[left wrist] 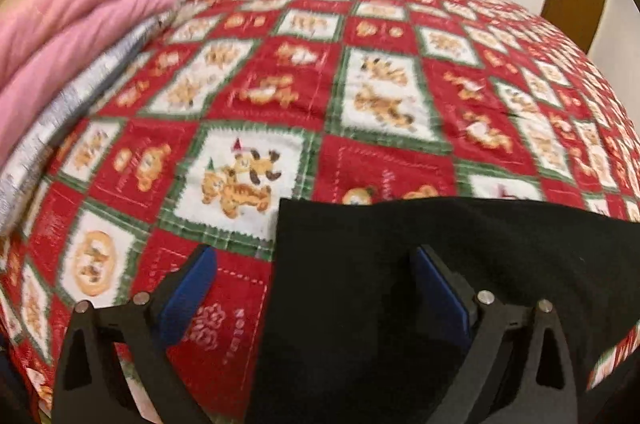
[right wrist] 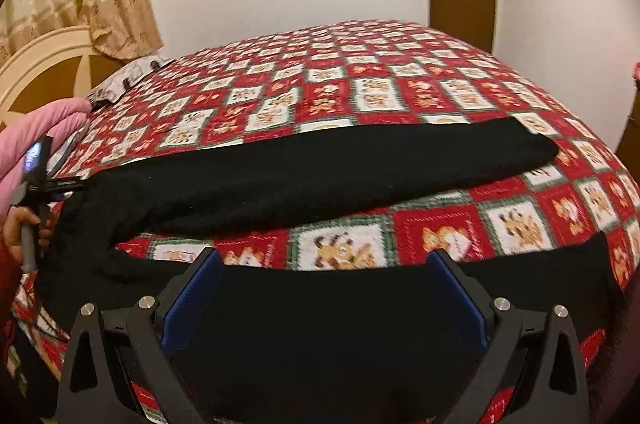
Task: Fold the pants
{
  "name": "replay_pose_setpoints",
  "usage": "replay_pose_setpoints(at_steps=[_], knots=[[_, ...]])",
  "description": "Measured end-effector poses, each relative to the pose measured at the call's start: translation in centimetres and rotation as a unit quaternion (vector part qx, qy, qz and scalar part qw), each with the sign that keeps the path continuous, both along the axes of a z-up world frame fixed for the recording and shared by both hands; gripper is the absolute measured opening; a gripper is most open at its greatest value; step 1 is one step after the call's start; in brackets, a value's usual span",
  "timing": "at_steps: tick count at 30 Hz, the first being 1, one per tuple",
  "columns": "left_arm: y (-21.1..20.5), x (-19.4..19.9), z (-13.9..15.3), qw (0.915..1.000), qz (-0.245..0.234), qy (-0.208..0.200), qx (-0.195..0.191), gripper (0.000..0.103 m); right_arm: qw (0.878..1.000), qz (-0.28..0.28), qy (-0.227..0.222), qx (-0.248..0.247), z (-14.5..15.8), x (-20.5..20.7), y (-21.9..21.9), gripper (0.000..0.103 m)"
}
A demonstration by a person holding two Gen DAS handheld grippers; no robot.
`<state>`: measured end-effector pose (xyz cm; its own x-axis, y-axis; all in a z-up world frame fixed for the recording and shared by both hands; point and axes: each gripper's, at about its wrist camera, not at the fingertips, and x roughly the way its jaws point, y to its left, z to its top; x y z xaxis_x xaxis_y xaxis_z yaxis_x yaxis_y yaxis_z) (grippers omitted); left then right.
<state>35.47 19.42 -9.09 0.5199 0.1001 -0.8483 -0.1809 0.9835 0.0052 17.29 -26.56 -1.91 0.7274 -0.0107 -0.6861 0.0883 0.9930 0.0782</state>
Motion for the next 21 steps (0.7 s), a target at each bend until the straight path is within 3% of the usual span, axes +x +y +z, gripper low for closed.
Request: replay_pose_setpoints(at_steps=[1, 4, 6, 7, 11, 14, 17, 21], knots=[[0.4, 0.3, -0.8, 0.9999, 0.004, 0.012, -0.011, 0.1, 1.0, 0.007, 0.002, 0.006, 0.2, 0.4, -0.1, 0.101], [0.8, 0.2, -0.9, 0.9998, 0.006, -0.008, -0.02, 0.101, 0.999, 0.028, 0.012, 0.029, 0.7, 2.8, -0.7, 0.092], [0.7, 0.3, -0.8, 0.9998, 0.003, -0.01, -0.014, 0.1, 0.998, 0.035, 0.024, 0.055, 0.8, 4.9, -1.3, 0.067], [0.6, 0.2, -0.7, 0.9998, 0.004, -0.011, -0.014, 0.098, 0.996, 0.035, 0.033, 0.069, 0.7, 6.1, -1.7, 0.064], [0.5, 0.3, -0.4, 0.9996, -0.006, -0.022, -0.014, 0.084, 0.99, 0.015, 0.082, 0.113, -0.8, 12.4, -3.4, 0.063], [-0.2, 0.8, -0.2, 0.999, -0.023, -0.033, -0.016, 0.062, 0.977, -0.024, 0.14, 0.16, -2.6, 17.0, -4.9, 0.064], [-0.8, 0.8, 0.0, 0.9988, -0.03, -0.04, -0.001, 0.055, 0.967, -0.067, 0.169, 0.178, -3.7, 20.5, -6.0, 0.063], [-0.5, 0.4, 0.1, 0.9979, -0.02, -0.058, -0.021, 0.039, 0.936, -0.155, 0.215, 0.231, -5.7, 23.7, -7.4, 0.064]])
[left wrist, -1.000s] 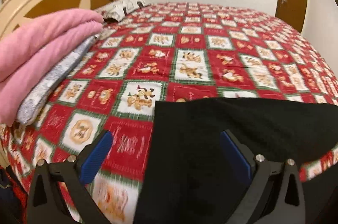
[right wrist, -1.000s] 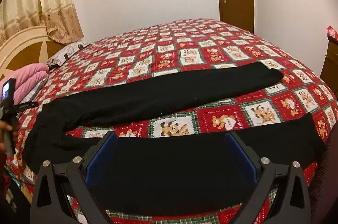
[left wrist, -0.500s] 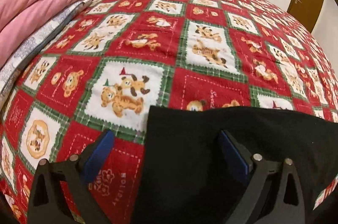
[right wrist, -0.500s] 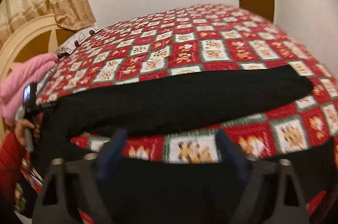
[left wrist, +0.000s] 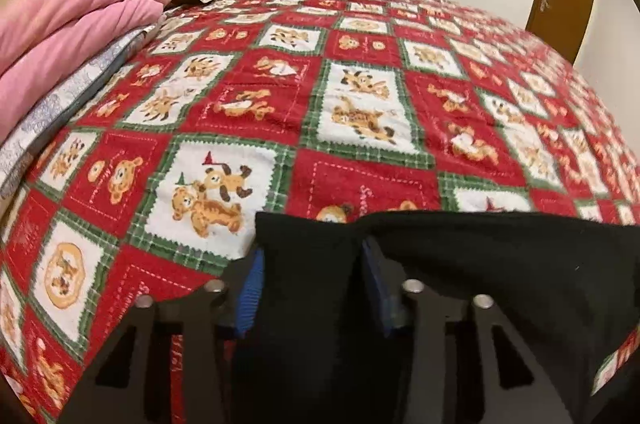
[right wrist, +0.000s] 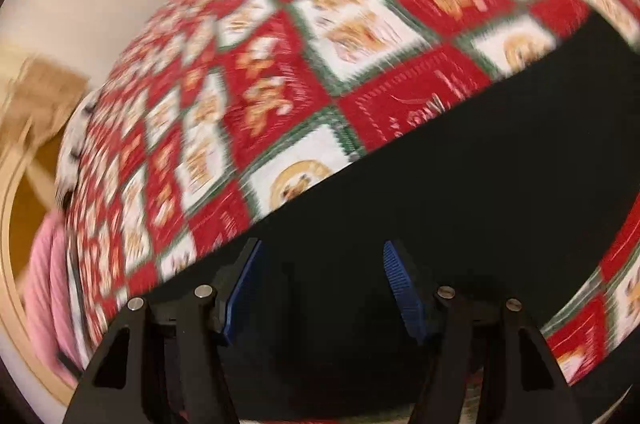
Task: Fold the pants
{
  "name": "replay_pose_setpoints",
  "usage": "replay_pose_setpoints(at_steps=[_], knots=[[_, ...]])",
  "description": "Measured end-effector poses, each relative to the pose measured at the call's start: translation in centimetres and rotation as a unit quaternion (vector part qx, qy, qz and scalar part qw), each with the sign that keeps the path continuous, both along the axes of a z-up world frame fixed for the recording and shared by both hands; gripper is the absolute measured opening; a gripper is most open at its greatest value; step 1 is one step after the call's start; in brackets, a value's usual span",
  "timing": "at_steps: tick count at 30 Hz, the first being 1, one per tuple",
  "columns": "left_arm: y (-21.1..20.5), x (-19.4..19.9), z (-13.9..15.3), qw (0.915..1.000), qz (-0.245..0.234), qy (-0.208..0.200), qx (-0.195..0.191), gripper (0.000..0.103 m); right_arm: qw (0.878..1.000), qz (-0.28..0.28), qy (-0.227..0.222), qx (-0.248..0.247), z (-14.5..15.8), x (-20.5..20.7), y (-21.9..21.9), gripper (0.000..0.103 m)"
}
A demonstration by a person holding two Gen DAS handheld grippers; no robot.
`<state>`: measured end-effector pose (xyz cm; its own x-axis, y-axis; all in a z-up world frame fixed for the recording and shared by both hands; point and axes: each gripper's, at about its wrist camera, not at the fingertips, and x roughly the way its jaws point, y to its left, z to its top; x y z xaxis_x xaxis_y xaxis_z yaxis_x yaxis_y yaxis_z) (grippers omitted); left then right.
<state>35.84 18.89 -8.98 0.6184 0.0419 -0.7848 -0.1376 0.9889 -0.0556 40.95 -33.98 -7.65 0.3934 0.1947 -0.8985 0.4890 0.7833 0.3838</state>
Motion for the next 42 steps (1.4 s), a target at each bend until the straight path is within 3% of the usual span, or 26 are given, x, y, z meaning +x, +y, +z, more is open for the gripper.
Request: replay_pose_setpoints(at_steps=[4, 5, 11, 13, 14, 18, 22, 26, 32, 37, 42], knots=[[-0.1, -0.8, 0.4, 0.9994, 0.013, -0.026, -0.019, 0.026, 0.997, -0.064, 0.023, -0.028, 0.2, 1.7, 0.7, 0.069], [-0.2, -0.9, 0.6, 0.9992, 0.016, -0.032, -0.017, 0.024, 0.996, -0.074, 0.028, -0.031, 0.0, 2.0, 1.1, 0.076], [-1.1, -2.7, 2.7, 0.996, 0.022, -0.086, 0.011, 0.02, 0.991, -0.067, 0.05, -0.107, -0.7, 3.2, 3.5, 0.079], [-1.4, -3.4, 3.6, 0.9942, 0.021, -0.104, 0.016, 0.02, 0.988, -0.051, 0.053, -0.135, -0.8, 3.2, 4.1, 0.065], [-1.4, -3.8, 4.1, 0.9932, 0.018, -0.113, 0.018, 0.02, 0.987, -0.047, 0.051, -0.145, -0.8, 2.9, 4.0, 0.053], [-1.6, -5.4, 5.8, 0.9887, 0.009, -0.148, 0.022, 0.02, 0.993, -0.036, 0.017, -0.108, -0.3, 1.7, 1.6, 0.01], [-1.6, -5.6, 6.3, 0.9893, 0.013, -0.145, 0.015, 0.02, 0.999, -0.028, -0.029, -0.029, 0.2, 0.2, -0.7, 0.004], [-2.1, -6.8, 7.3, 0.9875, 0.007, -0.156, 0.019, 0.02, 0.996, -0.01, -0.085, -0.013, 1.9, -1.9, -0.8, 0.004], [-2.0, -9.2, 9.3, 0.9827, 0.007, -0.185, 0.012, 0.02, 0.985, 0.002, -0.172, -0.012, 5.6, -8.8, -0.9, 0.004], [-1.6, -12.8, 10.4, 0.9769, 0.006, -0.214, 0.0, 0.02, 0.97, 0.007, -0.244, -0.008, 8.2, -16.9, -1.3, 0.004], [-0.7, -17.8, 10.5, 0.9699, 0.001, -0.241, -0.037, 0.02, 0.96, 0.014, -0.28, -0.023, 7.9, -24.6, -0.9, 0.004]])
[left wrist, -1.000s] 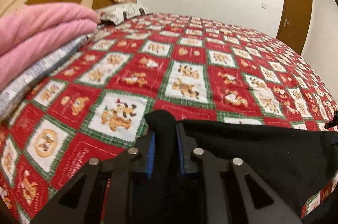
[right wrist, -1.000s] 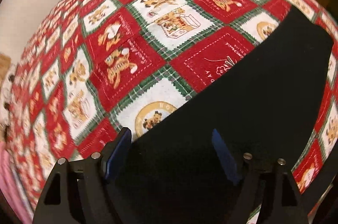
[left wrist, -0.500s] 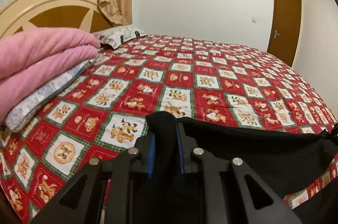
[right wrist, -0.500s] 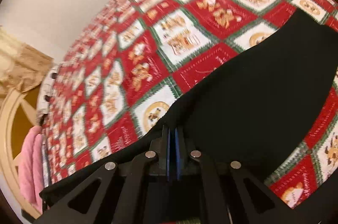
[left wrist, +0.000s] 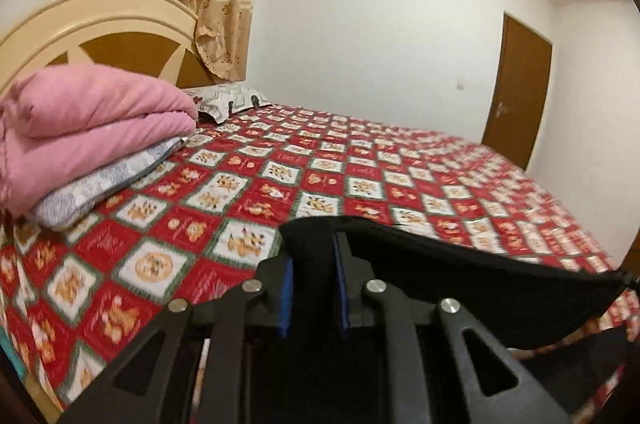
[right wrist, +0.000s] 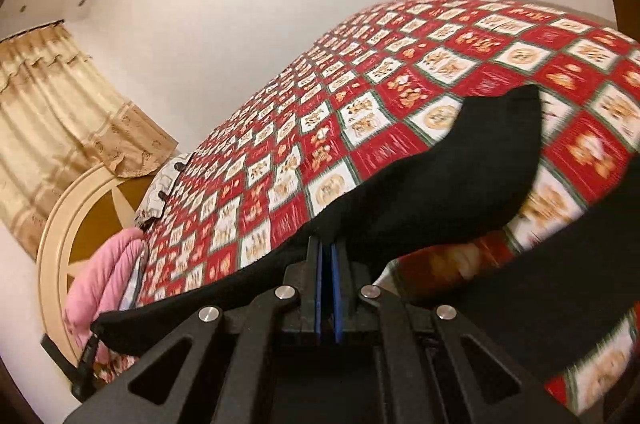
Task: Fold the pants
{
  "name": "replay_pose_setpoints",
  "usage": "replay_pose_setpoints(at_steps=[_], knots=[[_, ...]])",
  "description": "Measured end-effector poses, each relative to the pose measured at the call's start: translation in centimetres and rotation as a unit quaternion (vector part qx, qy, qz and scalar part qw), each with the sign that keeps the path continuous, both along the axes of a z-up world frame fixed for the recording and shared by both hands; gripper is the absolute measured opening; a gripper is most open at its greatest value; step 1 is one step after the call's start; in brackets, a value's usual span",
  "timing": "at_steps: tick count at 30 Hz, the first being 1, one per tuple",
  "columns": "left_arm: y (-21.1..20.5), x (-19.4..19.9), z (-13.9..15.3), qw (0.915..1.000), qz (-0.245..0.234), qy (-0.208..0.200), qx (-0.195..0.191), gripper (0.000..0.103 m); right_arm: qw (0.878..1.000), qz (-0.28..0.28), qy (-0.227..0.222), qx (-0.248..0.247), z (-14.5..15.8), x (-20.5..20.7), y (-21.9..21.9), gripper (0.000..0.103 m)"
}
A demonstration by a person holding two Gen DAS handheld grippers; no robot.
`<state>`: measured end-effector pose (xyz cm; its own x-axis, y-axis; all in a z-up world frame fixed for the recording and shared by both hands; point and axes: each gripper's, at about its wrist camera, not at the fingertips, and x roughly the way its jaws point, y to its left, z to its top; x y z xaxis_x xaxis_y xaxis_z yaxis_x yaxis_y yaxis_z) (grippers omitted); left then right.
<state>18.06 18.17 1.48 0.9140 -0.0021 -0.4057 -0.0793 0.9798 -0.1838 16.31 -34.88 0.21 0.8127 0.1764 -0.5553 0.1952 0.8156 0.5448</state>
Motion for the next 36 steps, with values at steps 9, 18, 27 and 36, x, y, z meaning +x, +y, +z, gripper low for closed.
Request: replay_pose_setpoints(at_steps=[9, 18, 27, 36], knots=[[0.9, -7.1, -6.1, 0.9997, 0.009, 0.023, -0.005, 0.038, 0.997, 0.018, 0.024, -0.072, -7.0, -7.0, 2.3, 0.004], [5.0, -9.5, -11.7, 0.9879, 0.096, 0.121, 0.008, 0.103, 0.986, 0.044, 0.105, -0.121, -10.8, -9.4, 2.6, 0.033], [7.4, -12.0, -8.6, 0.9853, 0.115, 0.12, -0.042, 0.097, 0.984, 0.069, -0.004, -0.165, -3.8, -9.2, 4.7, 0.046], [3.5, -10.3, -10.0, 0.9562, 0.008, 0.133, -0.261, 0.091, 0.965, 0.183, -0.049, -0.182, -2.2, -5.4, 14.0, 0.046]])
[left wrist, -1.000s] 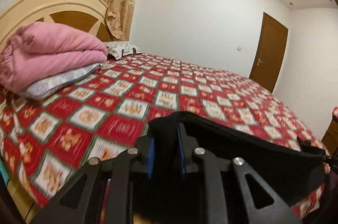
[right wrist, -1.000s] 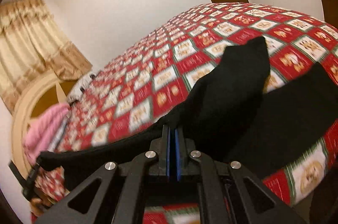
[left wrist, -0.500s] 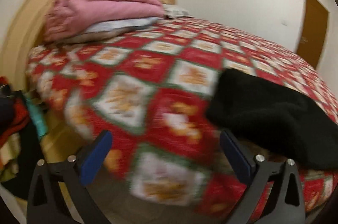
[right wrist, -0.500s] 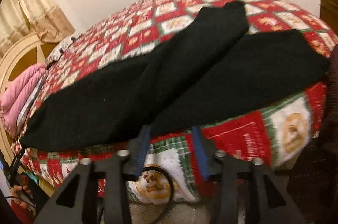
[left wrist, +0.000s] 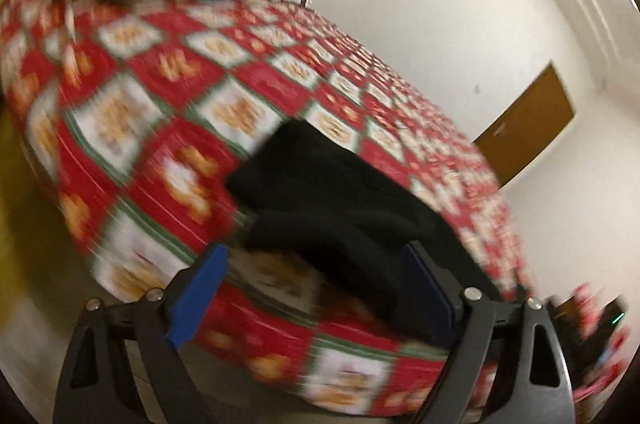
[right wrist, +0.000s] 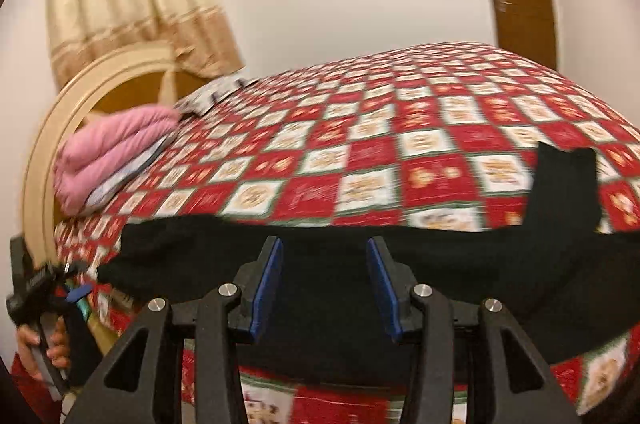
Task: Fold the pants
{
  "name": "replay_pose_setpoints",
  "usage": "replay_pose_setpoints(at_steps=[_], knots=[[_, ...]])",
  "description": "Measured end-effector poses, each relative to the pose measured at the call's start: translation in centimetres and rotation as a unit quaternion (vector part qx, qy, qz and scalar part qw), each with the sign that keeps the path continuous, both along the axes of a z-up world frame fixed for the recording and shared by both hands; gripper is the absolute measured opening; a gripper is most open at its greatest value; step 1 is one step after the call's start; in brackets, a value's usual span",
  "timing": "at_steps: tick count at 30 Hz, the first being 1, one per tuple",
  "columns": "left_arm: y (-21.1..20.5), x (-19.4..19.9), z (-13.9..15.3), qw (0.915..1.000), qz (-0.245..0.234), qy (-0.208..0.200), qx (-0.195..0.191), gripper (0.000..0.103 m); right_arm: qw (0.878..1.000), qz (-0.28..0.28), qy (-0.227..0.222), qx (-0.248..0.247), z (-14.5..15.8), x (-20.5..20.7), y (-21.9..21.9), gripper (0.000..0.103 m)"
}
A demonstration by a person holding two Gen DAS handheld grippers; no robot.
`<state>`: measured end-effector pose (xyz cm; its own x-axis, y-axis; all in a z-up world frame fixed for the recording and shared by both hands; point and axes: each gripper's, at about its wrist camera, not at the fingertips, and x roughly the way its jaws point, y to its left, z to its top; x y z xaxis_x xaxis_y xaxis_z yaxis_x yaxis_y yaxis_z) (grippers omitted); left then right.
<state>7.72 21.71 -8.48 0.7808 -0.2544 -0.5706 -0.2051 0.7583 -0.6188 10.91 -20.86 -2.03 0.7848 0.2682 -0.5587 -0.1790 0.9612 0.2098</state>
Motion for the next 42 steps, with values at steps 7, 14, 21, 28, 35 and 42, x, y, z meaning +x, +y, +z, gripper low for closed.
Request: replay_pose_setpoints(at_steps=[7, 14, 21, 28, 35, 42], knots=[[0.4, 2.1, -3.3, 0.9888, 0.024, 0.028, -0.144, 0.088, 0.998, 0.038, -0.002, -0.049, -0.9, -0.1, 2.9, 0.046], [1.7, 3.6, -3.5, 0.987, 0.065, 0.025, -0.145, 0.019, 0.999, 0.007, 0.024, -0.034, -2.0, 0.7, 1.5, 0.046], [0.0, 4.3, 4.0, 0.9955, 0.013, -0.094, -0.001, 0.009, 0.999, -0.012, 0.034, -0.026, -2.1, 1.8, 1.1, 0.046], [1.9, 6.7, 1.9, 0.9931, -0.008, -0.082, 0.084, 0.009, 0.999, -0.003, 0.038, -0.026, -2.5, 2.4, 1.9, 0.046], [3.4, 5.3, -2.7, 0.9935, 0.021, 0.001, 0.112, 0.044, 0.998, 0.024, 0.053, -0.025, -2.1, 4.0, 2.9, 0.046], [2.2, 2.6, 2.8, 0.9602, 0.112, -0.035, 0.253, 0.064, 0.992, 0.099, 0.063, 0.044, -1.3, 10.2, 4.7, 0.074]])
